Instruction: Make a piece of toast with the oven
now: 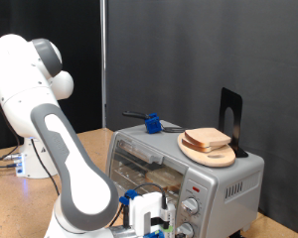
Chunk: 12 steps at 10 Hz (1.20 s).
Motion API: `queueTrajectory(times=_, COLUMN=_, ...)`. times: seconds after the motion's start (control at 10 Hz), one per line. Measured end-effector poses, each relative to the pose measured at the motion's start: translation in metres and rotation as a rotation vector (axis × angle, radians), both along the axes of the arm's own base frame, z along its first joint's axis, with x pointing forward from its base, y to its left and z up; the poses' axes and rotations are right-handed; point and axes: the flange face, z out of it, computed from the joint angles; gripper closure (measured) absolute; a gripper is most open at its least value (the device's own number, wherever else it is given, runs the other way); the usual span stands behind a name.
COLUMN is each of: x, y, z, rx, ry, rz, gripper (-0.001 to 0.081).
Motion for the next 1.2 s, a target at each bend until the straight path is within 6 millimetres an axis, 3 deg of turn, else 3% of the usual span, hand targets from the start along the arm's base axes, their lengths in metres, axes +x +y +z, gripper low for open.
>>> queueTrajectory(times=0.3, x=-0.0018, y=-0.0001, z=0.0015, rx=-0.004, ry=0.018, rz=-0.002, gripper=0.0804)
queueTrajectory(times=0.4, x=-0.0024, y=-0.0005, z=0.0009, rx=-0.008, ry=0.029, rz=-0.007, gripper=0.0708)
queueTrajectory(times=0.5, x=-0.0029, y=-0.0014, z=-0.0003, rx=-0.015, ry=0.044, rz=-0.014, gripper=0.0708)
queueTrajectory(times=0.7, x=-0.0031, y=-0.0033, z=-0.0030, rx=-0.029, ry=0.068, rz=-0.028, gripper=0.0383)
queueTrajectory(times=0.8, x=-0.0034, y=-0.0034, z=-0.0035, rx=-0.030, ry=0.082, rz=-0.028, gripper=0.0383)
queueTrajectory(times=0.9, x=-0.0035, y=-0.0028, z=-0.0035, rx=-0.030, ry=0.110, rz=-0.026, gripper=0.0187)
queueTrajectory(times=1.0, x=-0.0033, y=-0.0013, z=-0.0027, rx=-0.032, ry=0.134, rz=-0.022, gripper=0.0187)
queueTrajectory(times=1.1, x=-0.0034, y=0.0000, z=-0.0016, rx=-0.038, ry=0.146, rz=-0.013, gripper=0.0064)
queueTrajectory(times=1.2, x=-0.0038, y=0.0012, z=-0.0004, rx=-0.051, ry=0.148, rz=0.005, gripper=0.0018)
